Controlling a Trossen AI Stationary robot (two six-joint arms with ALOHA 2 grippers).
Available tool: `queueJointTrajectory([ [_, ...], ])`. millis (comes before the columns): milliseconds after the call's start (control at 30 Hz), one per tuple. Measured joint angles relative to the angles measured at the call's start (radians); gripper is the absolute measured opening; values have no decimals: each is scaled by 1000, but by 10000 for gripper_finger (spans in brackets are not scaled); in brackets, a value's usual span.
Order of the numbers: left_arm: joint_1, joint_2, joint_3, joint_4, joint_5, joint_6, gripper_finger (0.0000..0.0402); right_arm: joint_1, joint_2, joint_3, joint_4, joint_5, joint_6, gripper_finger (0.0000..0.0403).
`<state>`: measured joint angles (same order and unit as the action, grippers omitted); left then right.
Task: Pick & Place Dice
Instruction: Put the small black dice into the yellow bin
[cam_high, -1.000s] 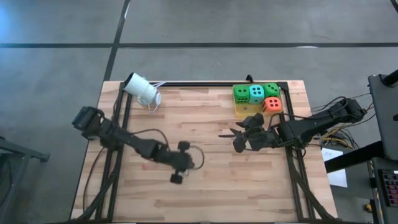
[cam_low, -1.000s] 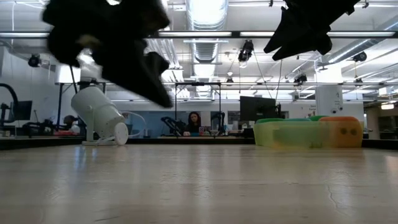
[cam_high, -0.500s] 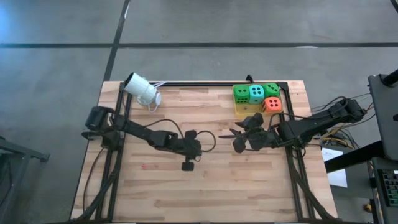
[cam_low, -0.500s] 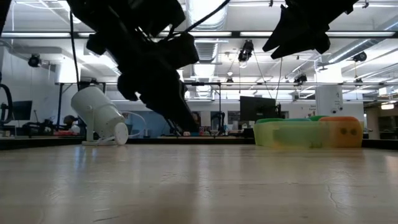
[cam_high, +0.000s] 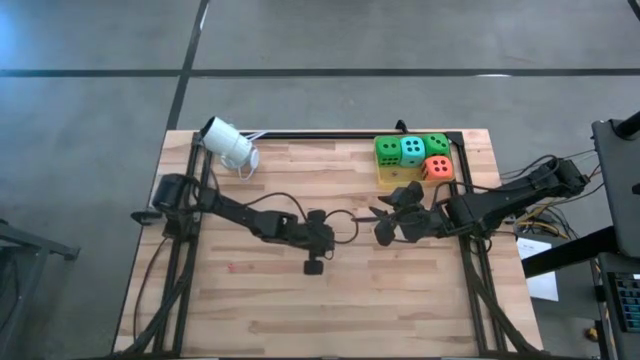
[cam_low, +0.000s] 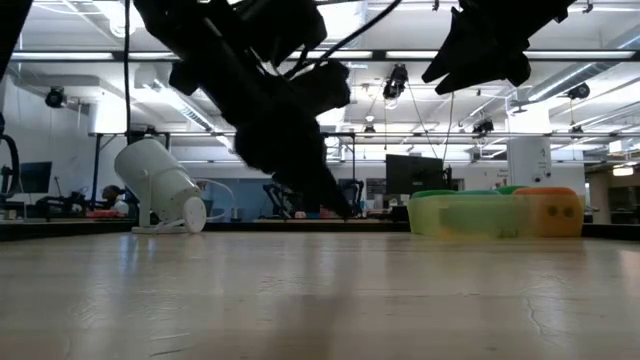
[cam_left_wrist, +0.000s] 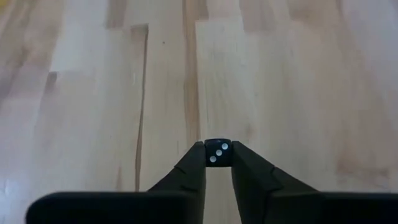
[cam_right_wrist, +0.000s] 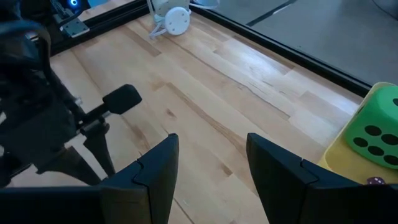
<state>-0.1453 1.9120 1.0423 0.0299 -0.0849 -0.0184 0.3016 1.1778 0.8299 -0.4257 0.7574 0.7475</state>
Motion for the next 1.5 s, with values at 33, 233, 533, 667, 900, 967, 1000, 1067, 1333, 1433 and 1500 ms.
queueJointTrajectory([
  [33,0,-2,5,2,0,-15,61,0,0,0,0,0,0,185],
  [233,0,-4,8,4,19,-60,91,0,0,0,4,1,0,185],
  [533,0,-4,1,4,23,-60,143,0,0,0,6,1,0,185],
  [667,0,-4,0,1,23,-60,175,0,0,0,8,1,0,185],
  [900,0,-4,0,3,22,-83,221,0,0,0,12,2,0,185],
  [967,0,-4,0,4,22,-84,229,0,0,0,14,2,0,185],
  [1000,0,-4,0,4,22,-84,232,0,0,0,14,2,1,185],
  [1067,1,-4,0,4,22,-83,237,0,0,0,14,-2,1,185],
  [1333,1,-10,0,4,22,-83,239,43,35,-47,13,-32,-43,185],
  [1433,1,-27,0,-5,22,-82,237,73,35,-64,23,-15,-8,185],
  [1500,1,-50,2,-30,22,-48,236,90,35,-70,18,6,6,185],
])
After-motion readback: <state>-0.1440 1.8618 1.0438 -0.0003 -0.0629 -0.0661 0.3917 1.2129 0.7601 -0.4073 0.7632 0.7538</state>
